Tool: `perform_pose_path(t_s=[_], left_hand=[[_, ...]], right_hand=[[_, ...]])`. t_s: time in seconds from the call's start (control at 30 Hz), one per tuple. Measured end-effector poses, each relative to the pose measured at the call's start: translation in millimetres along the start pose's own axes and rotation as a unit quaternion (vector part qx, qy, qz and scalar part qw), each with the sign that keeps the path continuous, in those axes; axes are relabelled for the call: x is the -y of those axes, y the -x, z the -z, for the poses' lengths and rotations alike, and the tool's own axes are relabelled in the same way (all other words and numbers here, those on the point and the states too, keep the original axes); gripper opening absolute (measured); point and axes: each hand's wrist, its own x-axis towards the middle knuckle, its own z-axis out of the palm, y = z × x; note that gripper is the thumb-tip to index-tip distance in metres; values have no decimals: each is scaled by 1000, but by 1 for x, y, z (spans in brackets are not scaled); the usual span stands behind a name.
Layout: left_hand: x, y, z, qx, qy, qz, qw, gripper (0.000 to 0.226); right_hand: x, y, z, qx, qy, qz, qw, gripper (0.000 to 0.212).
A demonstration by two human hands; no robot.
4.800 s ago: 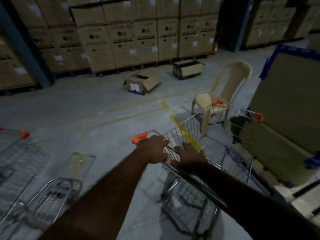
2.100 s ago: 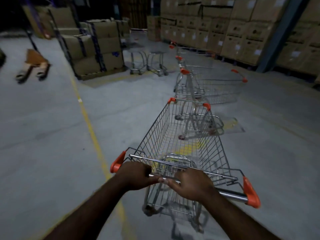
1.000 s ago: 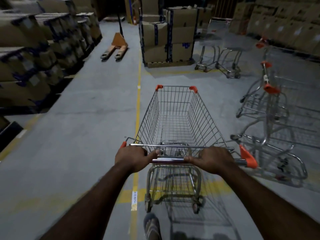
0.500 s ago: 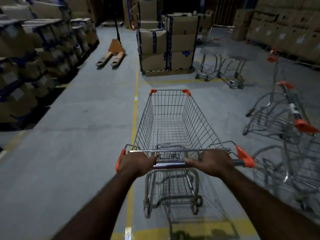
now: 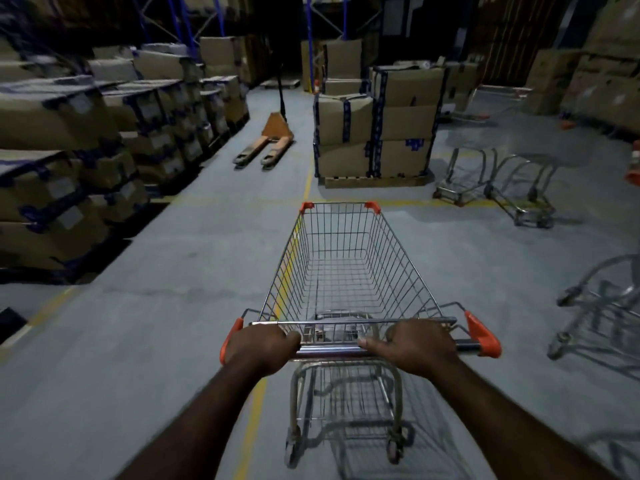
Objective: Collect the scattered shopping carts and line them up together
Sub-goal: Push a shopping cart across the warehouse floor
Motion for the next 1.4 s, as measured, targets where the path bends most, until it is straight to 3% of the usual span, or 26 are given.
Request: perform_pose_path(t_s=[0.53, 0.67, 0.8, 1.0, 1.13, 1.4], left_hand=[[-89, -255, 33, -8, 3, 93, 996, 64], [-108, -343, 46, -27, 14, 108, 994, 67], [-122, -427, 58, -42, 20, 126, 991, 75], [-138, -536, 82, -34, 11, 135, 990, 78], [-143, -609, 95, -34, 8, 144, 989, 77], [-154, -782, 123, -48, 10, 204, 978, 66]], right_hand=[[-145, -280, 22, 51, 5, 90, 995, 99], [-179, -371, 29, 23, 20, 91, 995, 90], [-207, -455, 39, -6, 60, 90, 994, 102], [-237, -566, 51, -5, 100, 64, 993, 83], [-260, -649, 57, 21, 61, 86, 994, 80], [-303, -838, 65, -10, 42, 128, 991, 78]])
